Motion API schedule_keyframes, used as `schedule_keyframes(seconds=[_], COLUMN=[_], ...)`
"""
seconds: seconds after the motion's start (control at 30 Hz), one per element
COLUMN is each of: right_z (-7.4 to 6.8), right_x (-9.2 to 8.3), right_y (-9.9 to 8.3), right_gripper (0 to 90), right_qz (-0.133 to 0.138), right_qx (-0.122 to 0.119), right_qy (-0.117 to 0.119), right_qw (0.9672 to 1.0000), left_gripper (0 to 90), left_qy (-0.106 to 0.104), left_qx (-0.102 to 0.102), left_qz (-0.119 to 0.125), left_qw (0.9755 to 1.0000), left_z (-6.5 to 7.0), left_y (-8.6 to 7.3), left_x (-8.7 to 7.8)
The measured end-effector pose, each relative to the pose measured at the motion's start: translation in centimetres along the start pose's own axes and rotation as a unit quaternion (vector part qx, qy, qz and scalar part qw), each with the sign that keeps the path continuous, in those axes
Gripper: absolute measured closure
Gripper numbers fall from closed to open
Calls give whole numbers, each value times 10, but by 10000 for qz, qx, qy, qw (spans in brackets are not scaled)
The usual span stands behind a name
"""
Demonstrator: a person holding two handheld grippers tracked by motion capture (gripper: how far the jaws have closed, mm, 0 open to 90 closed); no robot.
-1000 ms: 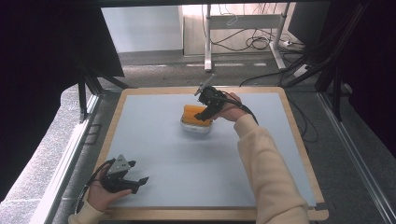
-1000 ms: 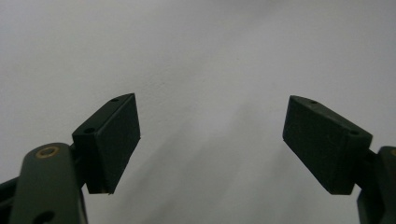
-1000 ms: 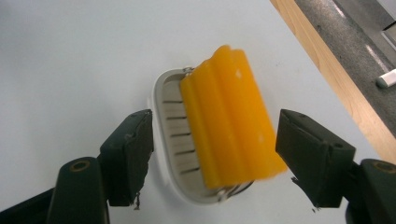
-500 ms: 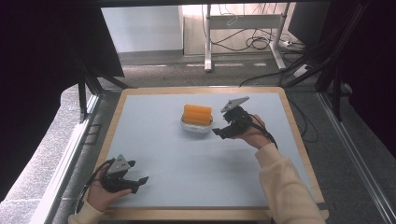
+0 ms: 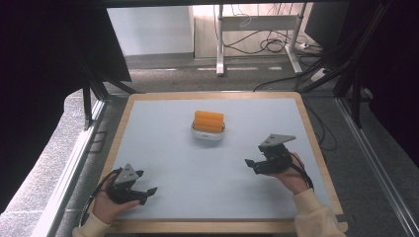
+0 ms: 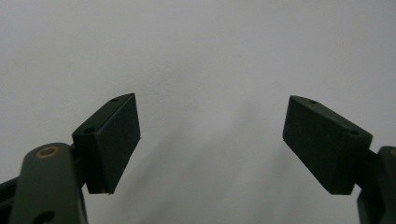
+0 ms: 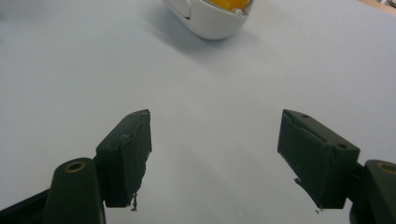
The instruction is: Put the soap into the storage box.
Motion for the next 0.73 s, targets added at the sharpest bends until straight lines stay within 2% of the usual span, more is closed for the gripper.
schedule_keyframes(seconds=[0.03,0.1,0.13,0.23,0.4,0.47,0.73], right_z=[-2,-6,-6,-10,-9,-5,-3], right_x=[-4,-6,-6,-2,1,0,1], right_y=[-12,-22,-22,-42,-45,-44,-49], right_gripper=[259,260,260,259,259,255,248], right_qz=[24,90,90,-55,-65,3,12], right_qx=[93,244,244,253,284,280,302], right_qy=[-83,-21,-21,-126,-187,-321,-433], right_qw=[9999,9997,9997,9996,9994,9991,9986], left_gripper=[190,190,191,191,191,191,190], left_qy=[3,18,18,27,26,32,62], left_qx=[-11,8,8,13,31,24,70], left_qz=[1,24,24,45,39,47,58], left_qw=[10000,10000,10000,10000,10000,10000,9999], left_z=[0,1,1,1,1,0,-1], left_y=[0,0,0,0,0,1,8], left_x=[0,-2,-2,-3,-3,-3,-1])
Point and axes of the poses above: each handheld gripper's, and its own axes: x roughly forward along the jaws, y roughly out of its top, z roughly to its right, the point moved 7 cm from there along x, roughly forward along the jaws, and after that the axes turned 11 degrees about -z, right-handed, at the moved point
